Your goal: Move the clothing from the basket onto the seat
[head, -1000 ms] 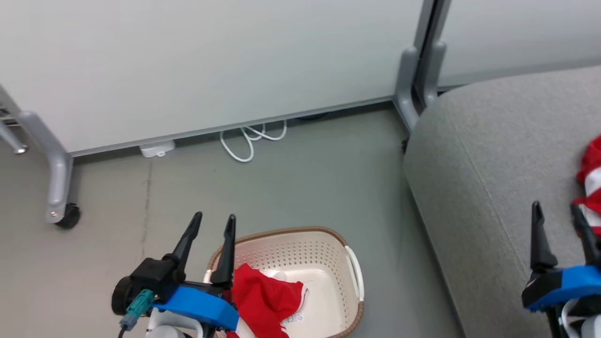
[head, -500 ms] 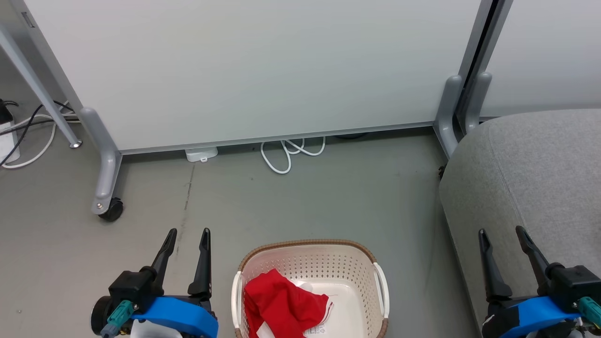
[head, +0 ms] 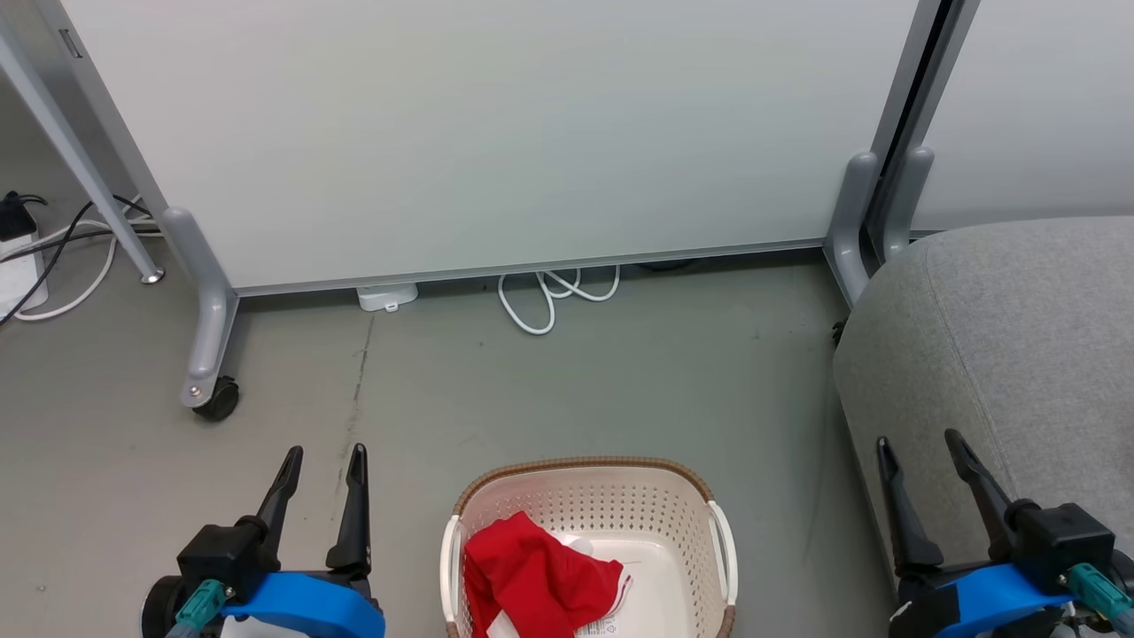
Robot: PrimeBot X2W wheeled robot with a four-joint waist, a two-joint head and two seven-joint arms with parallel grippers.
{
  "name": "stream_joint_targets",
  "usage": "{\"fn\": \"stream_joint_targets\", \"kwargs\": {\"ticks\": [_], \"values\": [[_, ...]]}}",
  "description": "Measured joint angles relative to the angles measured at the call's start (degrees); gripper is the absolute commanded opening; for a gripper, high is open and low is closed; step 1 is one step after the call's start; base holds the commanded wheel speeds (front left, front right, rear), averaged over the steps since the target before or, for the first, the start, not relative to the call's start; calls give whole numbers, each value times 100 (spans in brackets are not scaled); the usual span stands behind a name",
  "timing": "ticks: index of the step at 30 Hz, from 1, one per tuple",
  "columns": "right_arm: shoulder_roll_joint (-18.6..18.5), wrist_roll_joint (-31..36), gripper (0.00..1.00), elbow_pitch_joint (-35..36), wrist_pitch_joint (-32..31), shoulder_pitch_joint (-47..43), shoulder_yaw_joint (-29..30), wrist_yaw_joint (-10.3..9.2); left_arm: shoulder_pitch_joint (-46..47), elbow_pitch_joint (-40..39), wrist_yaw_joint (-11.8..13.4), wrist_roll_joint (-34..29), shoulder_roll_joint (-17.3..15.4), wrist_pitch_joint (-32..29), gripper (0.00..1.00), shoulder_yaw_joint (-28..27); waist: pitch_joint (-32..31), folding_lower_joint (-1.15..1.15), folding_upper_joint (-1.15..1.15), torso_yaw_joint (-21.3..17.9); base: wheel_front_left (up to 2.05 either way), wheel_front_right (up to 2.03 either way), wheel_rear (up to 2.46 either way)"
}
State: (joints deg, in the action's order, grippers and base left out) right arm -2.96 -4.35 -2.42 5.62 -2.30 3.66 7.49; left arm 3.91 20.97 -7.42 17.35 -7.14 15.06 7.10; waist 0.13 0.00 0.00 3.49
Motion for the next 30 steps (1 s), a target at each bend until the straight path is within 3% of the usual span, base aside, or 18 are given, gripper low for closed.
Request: {"fn": "stream_joint_targets", "kwargs": {"ticks": [18,30], "values": [[2,-157,100,-131,100,166,-250,0,89,-52,0,-20,-30,0,100,70,265,0,0,-28,0,0,0],[2,-136,100,10,165,1120,-651,0,905,111,0,-31,-88,0,100,417,1372,1,0,-313,0,0,0]]}}
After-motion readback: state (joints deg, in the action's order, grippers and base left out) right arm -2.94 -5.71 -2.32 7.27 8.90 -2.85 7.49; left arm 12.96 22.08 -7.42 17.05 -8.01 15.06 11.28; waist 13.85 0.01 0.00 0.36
